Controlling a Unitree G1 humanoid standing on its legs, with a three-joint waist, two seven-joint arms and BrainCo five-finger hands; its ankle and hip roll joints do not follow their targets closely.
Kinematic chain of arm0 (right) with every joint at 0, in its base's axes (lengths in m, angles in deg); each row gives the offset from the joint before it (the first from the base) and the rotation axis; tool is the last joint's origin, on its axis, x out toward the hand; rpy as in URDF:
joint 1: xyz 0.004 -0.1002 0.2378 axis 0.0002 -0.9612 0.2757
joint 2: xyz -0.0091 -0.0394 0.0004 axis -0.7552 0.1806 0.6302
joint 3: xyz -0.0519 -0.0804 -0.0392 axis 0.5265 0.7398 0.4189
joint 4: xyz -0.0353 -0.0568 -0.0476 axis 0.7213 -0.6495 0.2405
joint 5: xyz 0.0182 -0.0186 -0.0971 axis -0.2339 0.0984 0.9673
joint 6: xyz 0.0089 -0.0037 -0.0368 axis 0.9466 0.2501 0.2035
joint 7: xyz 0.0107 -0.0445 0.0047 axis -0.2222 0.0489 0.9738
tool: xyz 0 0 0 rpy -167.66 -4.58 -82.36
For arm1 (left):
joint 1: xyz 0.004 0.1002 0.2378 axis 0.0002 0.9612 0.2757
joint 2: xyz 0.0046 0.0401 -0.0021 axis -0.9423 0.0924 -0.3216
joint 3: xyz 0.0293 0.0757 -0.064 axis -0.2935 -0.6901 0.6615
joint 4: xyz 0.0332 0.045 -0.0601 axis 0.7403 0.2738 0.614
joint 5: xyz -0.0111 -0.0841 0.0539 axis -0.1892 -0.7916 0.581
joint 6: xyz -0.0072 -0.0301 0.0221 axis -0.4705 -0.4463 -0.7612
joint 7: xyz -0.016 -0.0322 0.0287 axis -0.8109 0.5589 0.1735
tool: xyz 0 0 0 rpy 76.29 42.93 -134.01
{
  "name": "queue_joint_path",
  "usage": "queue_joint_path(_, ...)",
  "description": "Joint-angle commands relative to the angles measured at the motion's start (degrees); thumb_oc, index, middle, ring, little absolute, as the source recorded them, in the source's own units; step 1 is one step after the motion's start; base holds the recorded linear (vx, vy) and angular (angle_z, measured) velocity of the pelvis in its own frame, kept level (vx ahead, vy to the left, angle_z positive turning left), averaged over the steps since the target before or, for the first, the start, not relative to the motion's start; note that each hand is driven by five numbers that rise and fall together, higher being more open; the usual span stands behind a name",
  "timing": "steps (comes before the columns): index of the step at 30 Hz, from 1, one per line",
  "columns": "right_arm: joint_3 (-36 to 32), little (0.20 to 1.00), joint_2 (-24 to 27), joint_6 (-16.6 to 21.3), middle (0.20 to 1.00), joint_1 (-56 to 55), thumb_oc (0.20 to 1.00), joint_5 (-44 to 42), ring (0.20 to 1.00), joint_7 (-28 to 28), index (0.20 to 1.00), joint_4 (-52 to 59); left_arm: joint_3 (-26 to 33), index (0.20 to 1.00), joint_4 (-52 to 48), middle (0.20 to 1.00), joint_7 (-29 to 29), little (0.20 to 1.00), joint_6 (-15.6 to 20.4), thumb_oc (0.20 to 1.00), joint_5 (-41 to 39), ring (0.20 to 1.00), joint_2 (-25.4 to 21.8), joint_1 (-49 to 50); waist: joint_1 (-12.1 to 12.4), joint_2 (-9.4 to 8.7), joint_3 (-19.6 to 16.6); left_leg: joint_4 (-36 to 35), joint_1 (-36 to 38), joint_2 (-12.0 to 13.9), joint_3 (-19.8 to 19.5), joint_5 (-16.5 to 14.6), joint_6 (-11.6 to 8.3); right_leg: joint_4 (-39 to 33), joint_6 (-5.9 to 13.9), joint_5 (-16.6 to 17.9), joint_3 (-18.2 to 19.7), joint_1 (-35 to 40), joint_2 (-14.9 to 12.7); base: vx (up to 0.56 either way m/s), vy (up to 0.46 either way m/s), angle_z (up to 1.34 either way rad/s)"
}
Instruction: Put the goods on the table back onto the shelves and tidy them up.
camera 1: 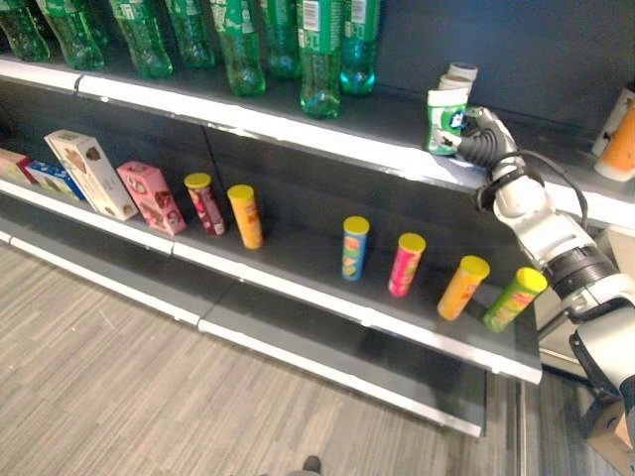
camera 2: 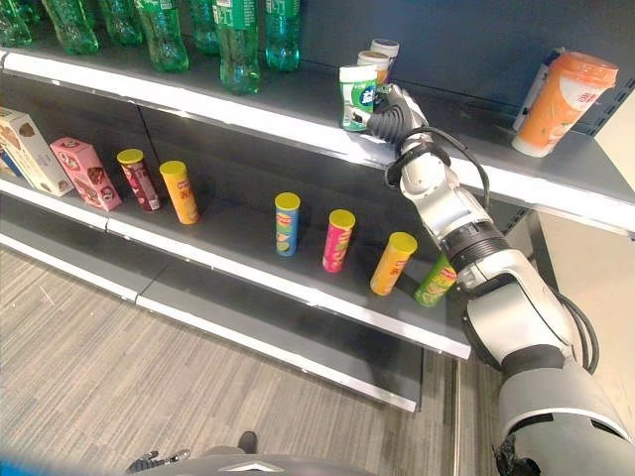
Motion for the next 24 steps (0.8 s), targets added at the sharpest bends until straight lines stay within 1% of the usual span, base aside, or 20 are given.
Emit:
queue_joint_path(1, 0.17, 0.2, 1.1, 1.11, 0.2, 6.89, 0.2, 0.47, 0.2, 2.38, 0.2, -3.89, -3.68, 1.0, 3.88, 1.0, 1.1, 1.0, 0.22, 1.0, 0.13, 1.0, -1.12, -3.04, 1.24, -0.23, 0.46, 0.66, 2.33, 1.36, 4.68, -5.03, -1.9, 1.04, 2.42, -4.41, -0.65, 2.16, -1.8, 0.0, 0.0, 0.0)
queue_joint_path(18, 0.24, 0.2, -0.09, 1.02, 0.2, 6.47, 0.2, 0.47, 0.2, 2.51, 0.2, -4.34, -3.61, 1.0, 4.03, 1.0, 1.4, 1.0, 0.11, 1.0, 0.03, 1.0, -1.24, -3.02, 1.79, -0.4, 0.6, 0.66, 2.45, 1.48, 4.44, -5.22, -1.89, 1.23, 2.48, -4.53, -1.16, 2.26, -1.87, 0.0, 0.0, 0.0)
queue_joint_path(20, 0.03, 0.548, -0.29, 1.1, 0.548, 6.38, 0.548, 0.19, 0.548, 2.59, 0.548, -4.21, -3.62, 1.0, 4.08, 1.0, 1.43, 1.0, 0.09, 1.0, 0.01, 1.0, -1.17, -3.1, 1.67, -0.4, 0.51, 0.66, 2.53, 1.45, 4.44, -5.28, -1.85, 1.29, 2.48, -4.52, -1.15, 2.3, -1.94, 0.0, 0.0, 0.0)
queue_joint_path(21, -0.06, 0.934, -0.29, 1.09, 0.934, 6.33, 0.934, 0.09, 0.934, 2.67, 0.934, -4.04, -3.6, 1.0, 4.07, 1.0, 1.45, 1.0, 0.07, 1.0, 0.01, 1.0, -1.21, -3.13, 1.66, -0.41, 0.49, 0.66, 2.57, 1.43, 4.45, -5.31, -1.84, 1.33, 2.47, -4.53, -1.08, 2.28, -1.94, 0.0, 0.0, 0.0)
queue_joint_path(22, -0.07, 1.0, -0.26, 1.15, 1.0, 6.39, 1.0, 0.04, 1.0, 2.76, 1.0, -3.9, -3.6, 1.0, 4.07, 1.0, 1.45, 1.0, 0.06, 1.0, 0.07, 1.0, -1.23, -3.14, 1.62, -0.42, 0.46, 0.66, 2.6, 1.42, 4.52, -5.36, -1.83, 1.31, 2.47, -4.53, -1.06, 2.28, -1.93, 0.0, 0.0, 0.0)
queue_joint_path(24, -0.18, 1.0, -0.32, 1.21, 1.0, 6.34, 1.0, 0.11, 1.0, 2.87, 1.0, -3.86, -3.62, 1.0, 4.04, 1.0, 1.5, 1.0, 0.09, 1.0, 0.08, 1.0, -1.24, -3.25, 1.58, -0.39, 0.43, 0.66, 2.66, 1.41, 4.58, -5.43, -1.82, 1.34, 2.49, -4.54, -1.04, 2.25, -1.95, 0.0, 0.0, 0.0)
